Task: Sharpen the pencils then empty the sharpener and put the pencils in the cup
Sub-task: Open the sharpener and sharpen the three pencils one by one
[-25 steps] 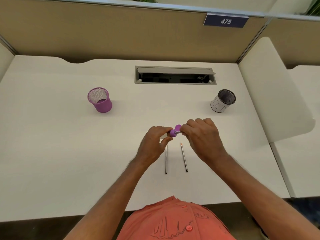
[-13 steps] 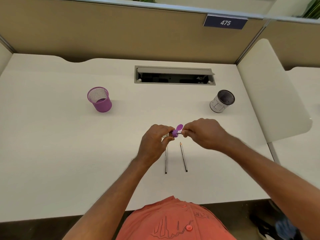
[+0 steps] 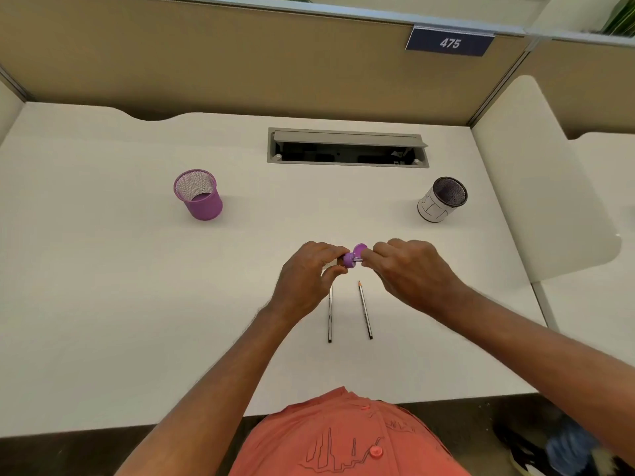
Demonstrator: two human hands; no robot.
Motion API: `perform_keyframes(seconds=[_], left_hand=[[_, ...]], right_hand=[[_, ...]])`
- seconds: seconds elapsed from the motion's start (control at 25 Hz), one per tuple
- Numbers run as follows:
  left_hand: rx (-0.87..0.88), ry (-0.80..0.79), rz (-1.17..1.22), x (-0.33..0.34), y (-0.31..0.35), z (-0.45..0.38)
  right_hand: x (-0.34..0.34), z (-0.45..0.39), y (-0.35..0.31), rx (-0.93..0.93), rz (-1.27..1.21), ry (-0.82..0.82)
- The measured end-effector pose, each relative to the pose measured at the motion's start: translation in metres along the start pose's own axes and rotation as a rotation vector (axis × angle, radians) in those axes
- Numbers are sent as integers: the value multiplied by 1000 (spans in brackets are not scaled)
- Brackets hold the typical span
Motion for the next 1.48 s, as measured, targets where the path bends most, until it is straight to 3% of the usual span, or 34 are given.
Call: perform_keyframes(seconds=[0.12, 0.2, 0.24, 0.28, 0.32, 0.4, 0.6, 0.68, 0.8, 0.88, 0.96, 1.04, 1.12, 1.36, 1.48], left_hand=[[14, 33, -23, 0, 3, 1], [35, 49, -36, 1, 7, 3], [44, 52, -39, 1, 9, 3], [50, 50, -40, 1, 10, 3], [55, 44, -41, 0, 11, 2], [53, 30, -38, 0, 10, 2], [27, 3, -5, 2, 8, 6], [34, 5, 14, 4, 9, 8], [36, 34, -11, 5, 11, 11], [42, 46, -33, 6, 13, 15], [55, 40, -44, 8, 16, 18], [64, 25, -45, 8, 18, 21], [57, 15, -41, 7, 18, 21], [50, -1, -39, 4, 19, 19], [61, 24, -63, 4, 23, 18]], right_hand=[[9, -10, 9, 161, -269, -277], [18, -14, 21, 380, -887, -636], [19, -15, 26, 486, -1164, -744], [18, -15, 28, 544, -1288, -781], [18, -15, 28, 542, -1270, -758], [14, -12, 25, 455, -987, -631], [2, 2, 8, 9, -161, -65], [-2, 8, 4, -63, 0, 48], [-1, 5, 4, 13, -131, -93], [7, -3, 14, 193, -490, -386], [14, -7, 23, 401, -1036, -694], [14, -7, 26, 441, -1192, -797], [12, -4, 24, 366, -970, -689], [0, 17, 4, -31, -129, 63], [2, 19, 2, 2, -135, 68]])
Point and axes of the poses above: each hand's wrist, its own z-axis away from the middle knuckle, its own x-axis out of the palm, y = z × x, the point moved 3 cm from there along -z, towards the middle knuckle, and after that the axes turned 7 degrees about z, right-handed, at the moved point
